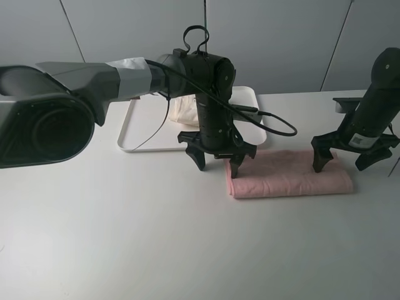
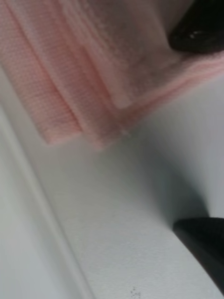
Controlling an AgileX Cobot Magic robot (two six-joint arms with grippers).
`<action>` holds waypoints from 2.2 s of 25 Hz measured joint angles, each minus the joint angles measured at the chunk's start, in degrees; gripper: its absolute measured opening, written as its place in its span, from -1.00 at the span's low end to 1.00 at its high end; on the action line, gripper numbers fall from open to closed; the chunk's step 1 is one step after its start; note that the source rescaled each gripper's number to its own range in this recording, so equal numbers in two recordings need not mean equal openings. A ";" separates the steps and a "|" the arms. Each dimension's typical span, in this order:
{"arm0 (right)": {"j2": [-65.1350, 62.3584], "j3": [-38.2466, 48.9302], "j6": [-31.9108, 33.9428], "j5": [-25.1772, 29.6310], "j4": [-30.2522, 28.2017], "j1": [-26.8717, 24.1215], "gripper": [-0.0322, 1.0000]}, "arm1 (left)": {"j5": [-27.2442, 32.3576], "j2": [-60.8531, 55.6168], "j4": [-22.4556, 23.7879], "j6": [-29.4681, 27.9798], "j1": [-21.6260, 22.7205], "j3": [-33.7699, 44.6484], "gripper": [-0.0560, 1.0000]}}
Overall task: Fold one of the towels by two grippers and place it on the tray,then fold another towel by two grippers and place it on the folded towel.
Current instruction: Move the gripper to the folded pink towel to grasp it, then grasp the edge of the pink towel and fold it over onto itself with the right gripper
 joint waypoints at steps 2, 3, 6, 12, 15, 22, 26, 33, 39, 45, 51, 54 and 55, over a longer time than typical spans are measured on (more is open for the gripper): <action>0.52 0.00 0.00 -0.10 0.00 0.00 0.61 | 0.00 0.00 0.00 0.14 0.00 0.00 0.84; 0.94 0.00 0.00 -0.10 0.51 0.00 0.51 | 0.00 0.00 0.00 0.14 0.00 0.00 0.84; 1.62 -0.12 0.00 0.32 1.86 0.11 0.23 | 0.00 0.00 0.00 0.29 0.00 0.00 0.84; 2.70 -0.59 0.00 1.04 2.36 0.34 0.13 | 0.00 0.04 0.00 0.28 0.00 0.00 0.85; 2.80 -0.59 0.00 1.04 2.67 0.34 0.05 | 0.00 0.04 0.00 0.28 0.00 0.00 0.85; 2.93 -0.36 -0.22 0.72 5.96 0.69 -0.74 | 0.00 0.04 0.00 0.28 0.00 0.00 0.85; 2.82 0.08 -2.42 0.19 7.23 0.56 -0.74 | 0.00 0.04 0.00 0.40 0.00 0.00 0.85; 0.13 1.13 -4.95 -0.37 7.83 0.44 -0.74 | 0.00 0.04 0.00 0.40 0.00 -0.09 0.85; -4.08 1.46 -7.38 3.59 10.06 0.44 -0.74 | 0.00 0.04 0.00 0.40 0.00 -0.09 0.85; -8.02 1.46 -8.46 6.71 12.81 0.35 -0.74 | 0.00 0.04 0.02 0.40 0.00 -0.09 0.85; -8.12 1.46 -14.92 9.56 22.44 0.33 -0.74 | 0.00 0.04 0.12 0.51 0.00 -0.09 0.85; -8.12 1.46 -17.93 9.80 27.72 0.33 -0.74 | 0.00 0.04 0.23 0.51 0.00 -0.09 0.85; -8.12 1.46 -18.79 10.07 29.40 0.33 -0.74 | 0.00 0.04 0.23 0.51 0.00 -0.09 0.85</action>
